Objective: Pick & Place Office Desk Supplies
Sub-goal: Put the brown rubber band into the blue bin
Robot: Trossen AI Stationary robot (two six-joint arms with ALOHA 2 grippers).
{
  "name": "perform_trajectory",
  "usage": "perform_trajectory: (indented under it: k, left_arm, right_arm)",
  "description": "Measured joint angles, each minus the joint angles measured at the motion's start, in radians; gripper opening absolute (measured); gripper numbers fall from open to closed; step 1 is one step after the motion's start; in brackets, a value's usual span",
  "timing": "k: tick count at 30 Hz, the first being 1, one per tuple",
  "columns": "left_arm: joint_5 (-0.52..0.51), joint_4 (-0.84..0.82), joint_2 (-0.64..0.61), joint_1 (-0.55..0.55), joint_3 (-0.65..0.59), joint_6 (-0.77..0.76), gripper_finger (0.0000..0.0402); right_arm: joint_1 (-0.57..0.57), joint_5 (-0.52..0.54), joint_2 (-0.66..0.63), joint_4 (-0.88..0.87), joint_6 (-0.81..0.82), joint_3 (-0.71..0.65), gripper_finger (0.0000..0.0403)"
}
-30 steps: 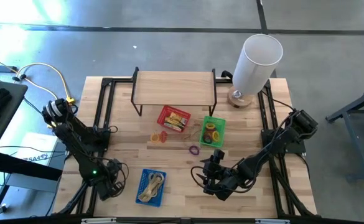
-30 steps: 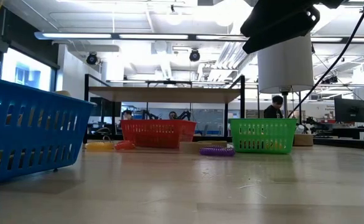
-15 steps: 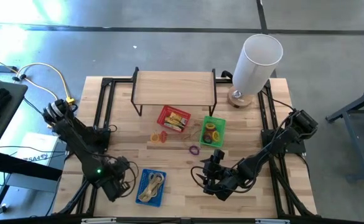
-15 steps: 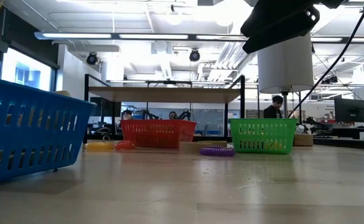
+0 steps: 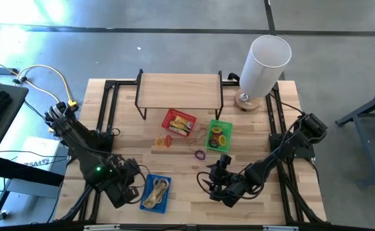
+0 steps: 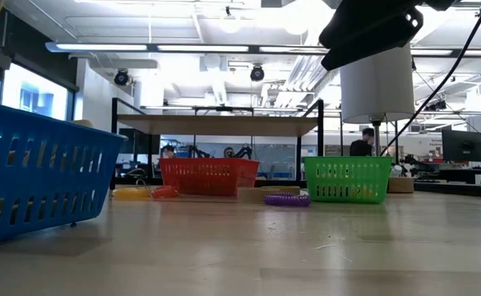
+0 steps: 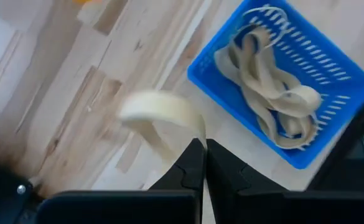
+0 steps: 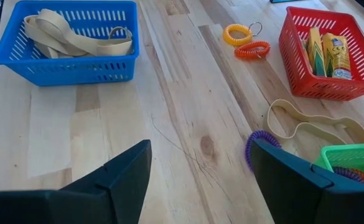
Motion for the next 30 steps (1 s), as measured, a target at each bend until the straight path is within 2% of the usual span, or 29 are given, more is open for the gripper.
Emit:
perform_trajectory:
  k: [7, 10, 15, 19, 25, 30]
  left_arm:
    - [-0.042, 0.004, 0.025, 0.013, 0.169, 0.145, 0.0001]
    - [-0.062, 0.026, 0.075, 0.03, 0.271, 0.25, 0.0001]
    - [-0.041, 0.117, 0.175, 0.049, 0.389, 0.388, 0.0001]
    - [-0.015, 0.128, 0.223, 0.053, 0.405, 0.36, 0.0001]
    - [-0.082, 0.152, 0.259, 0.039, 0.405, 0.221, 0.0001]
    - [-0.076, 0.157, 0.305, 0.038, 0.405, 0.204, 0.0001]
  right_arm:
    - [0.0, 0.0, 0.0, 0.0, 0.0, 0.0, 0.026]
    - [0.0, 0.0, 0.0, 0.0, -0.017, 0.0, 0.026]
    - [0.0, 0.0, 0.0, 0.0, -0.026, 0.0, 0.026]
    - [0.0, 0.001, 0.0, 0.0, -0.028, 0.0, 0.026]
    - [0.0, 0.002, 0.0, 0.0, -0.046, 0.0, 0.026]
    - [0.0, 0.002, 0.0, 0.0, -0.05, 0.0, 0.026]
